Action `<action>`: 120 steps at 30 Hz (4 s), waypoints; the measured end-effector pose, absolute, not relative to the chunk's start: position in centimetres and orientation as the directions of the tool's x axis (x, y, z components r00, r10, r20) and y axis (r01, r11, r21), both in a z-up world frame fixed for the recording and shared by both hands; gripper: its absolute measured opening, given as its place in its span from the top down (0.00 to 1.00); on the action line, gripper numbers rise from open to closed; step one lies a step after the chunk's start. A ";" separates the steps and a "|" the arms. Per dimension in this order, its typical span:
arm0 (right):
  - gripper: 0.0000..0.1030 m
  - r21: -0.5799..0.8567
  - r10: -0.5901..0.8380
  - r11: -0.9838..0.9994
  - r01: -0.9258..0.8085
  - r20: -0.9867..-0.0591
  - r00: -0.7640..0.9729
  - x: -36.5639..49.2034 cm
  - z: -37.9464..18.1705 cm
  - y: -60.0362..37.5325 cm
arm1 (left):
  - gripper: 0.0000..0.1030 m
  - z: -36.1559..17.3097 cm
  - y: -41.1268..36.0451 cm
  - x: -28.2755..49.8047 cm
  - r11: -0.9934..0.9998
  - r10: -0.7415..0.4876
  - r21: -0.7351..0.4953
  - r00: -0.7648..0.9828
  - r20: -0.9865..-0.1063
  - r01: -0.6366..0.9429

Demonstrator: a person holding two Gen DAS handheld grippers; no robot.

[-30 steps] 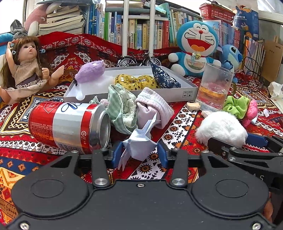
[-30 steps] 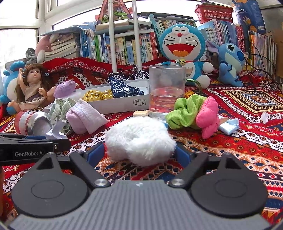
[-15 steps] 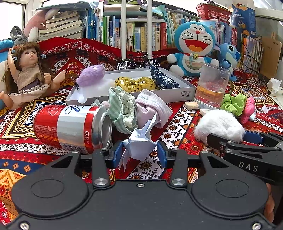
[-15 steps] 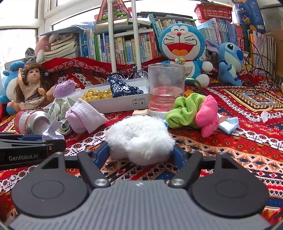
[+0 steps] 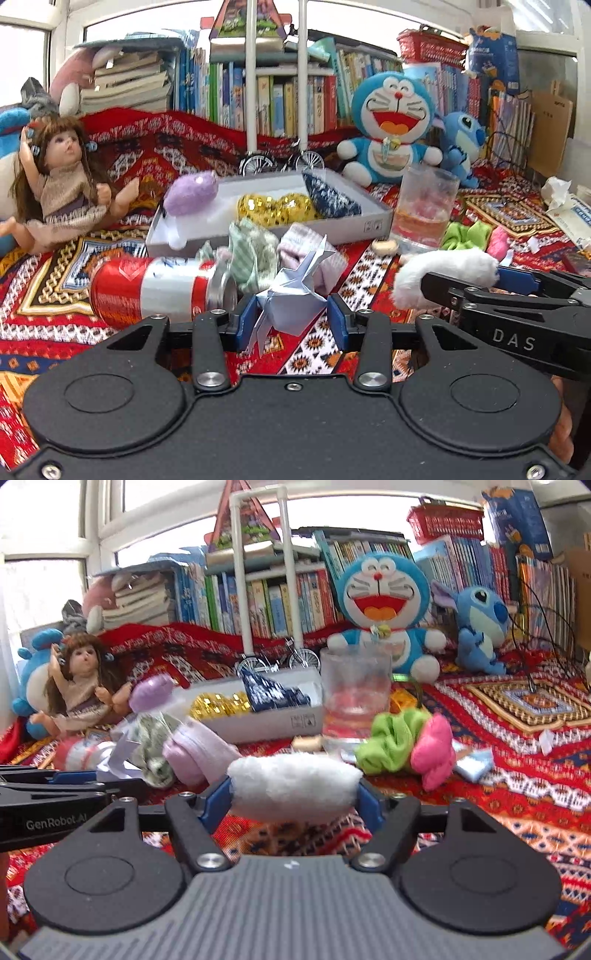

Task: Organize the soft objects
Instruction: 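Carry the crane with the left gripper while the right carries the fluffy ball into the box, releasing both, then grasp the green checkered cloth with the left gripper while the right gripper grasps the lavender sock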

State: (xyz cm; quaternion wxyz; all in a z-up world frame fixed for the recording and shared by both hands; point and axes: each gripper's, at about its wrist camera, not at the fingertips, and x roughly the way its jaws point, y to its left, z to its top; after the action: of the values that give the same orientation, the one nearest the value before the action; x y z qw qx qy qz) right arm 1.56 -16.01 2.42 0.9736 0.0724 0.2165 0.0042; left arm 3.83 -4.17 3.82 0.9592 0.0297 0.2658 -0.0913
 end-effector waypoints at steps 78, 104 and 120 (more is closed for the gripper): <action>0.20 0.273 0.217 0.961 -0.045 -0.645 0.733 21.8 4.7 -11.9 | 0.51 6.6 5.4 25.5 0.993 -0.116 -0.094 0.618 -0.778 0.067; 0.20 0.186 0.272 0.962 -0.199 -0.698 0.662 15.8 4.1 -12.0 | 0.44 6.7 1.4 22.0 0.945 -0.277 -0.151 0.468 -0.839 0.289; 0.52 0.223 0.328 0.945 -0.241 -0.675 0.661 15.5 3.2 -11.4 | 0.84 6.5 1.4 22.0 0.952 -0.266 -0.145 0.492 -0.829 0.269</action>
State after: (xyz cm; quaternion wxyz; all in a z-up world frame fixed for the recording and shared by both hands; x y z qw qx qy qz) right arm 15.53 -11.42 3.15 0.9096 0.0569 0.3806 0.1565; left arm 21.96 1.44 6.46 0.8638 0.0019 0.4794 -0.1548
